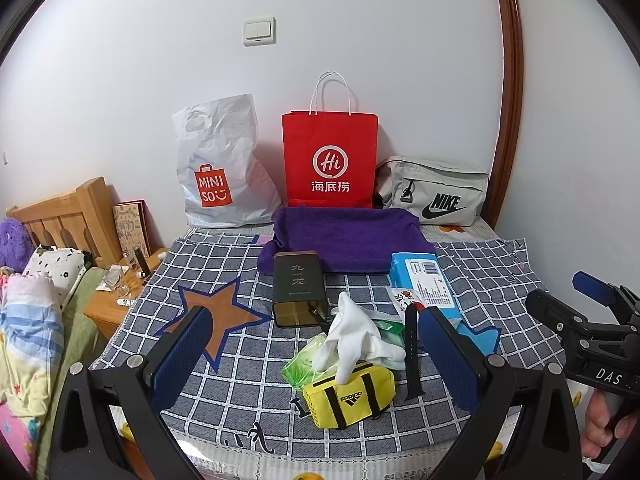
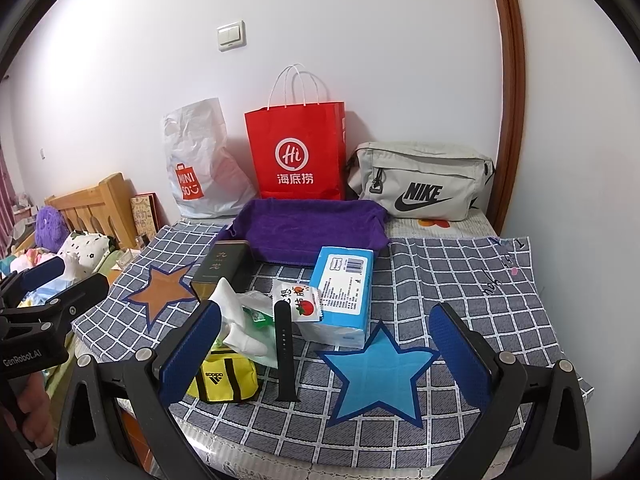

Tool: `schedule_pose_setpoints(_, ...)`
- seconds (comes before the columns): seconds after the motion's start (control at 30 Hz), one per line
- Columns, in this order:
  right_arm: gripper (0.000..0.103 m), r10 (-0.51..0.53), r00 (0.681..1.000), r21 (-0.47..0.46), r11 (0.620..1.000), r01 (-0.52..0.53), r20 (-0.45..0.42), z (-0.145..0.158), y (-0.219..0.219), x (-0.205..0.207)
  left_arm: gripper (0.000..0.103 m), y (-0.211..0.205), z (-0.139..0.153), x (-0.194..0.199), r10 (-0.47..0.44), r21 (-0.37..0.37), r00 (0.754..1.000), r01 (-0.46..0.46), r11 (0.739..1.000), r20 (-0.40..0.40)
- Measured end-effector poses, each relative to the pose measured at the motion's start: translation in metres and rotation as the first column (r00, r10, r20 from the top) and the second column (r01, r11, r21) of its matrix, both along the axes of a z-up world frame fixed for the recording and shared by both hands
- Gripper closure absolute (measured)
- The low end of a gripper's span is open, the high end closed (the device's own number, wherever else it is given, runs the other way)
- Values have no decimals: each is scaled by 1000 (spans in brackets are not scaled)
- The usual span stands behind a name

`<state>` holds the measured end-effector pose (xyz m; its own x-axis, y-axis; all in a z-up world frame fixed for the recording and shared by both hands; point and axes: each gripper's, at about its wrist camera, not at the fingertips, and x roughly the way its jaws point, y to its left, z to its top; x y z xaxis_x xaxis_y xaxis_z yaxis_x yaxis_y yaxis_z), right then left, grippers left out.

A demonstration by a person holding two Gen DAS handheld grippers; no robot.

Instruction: Organize soft objects

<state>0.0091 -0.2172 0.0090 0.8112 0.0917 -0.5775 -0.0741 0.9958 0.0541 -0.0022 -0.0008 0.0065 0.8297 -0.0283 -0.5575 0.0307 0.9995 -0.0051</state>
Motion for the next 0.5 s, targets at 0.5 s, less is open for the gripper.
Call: schedule_pose_setpoints(0.5,0,7,1000,-4,1000,-6,4,1,2,-1,0,-1,2,-2,-4,-2,1000,4,1000,1)
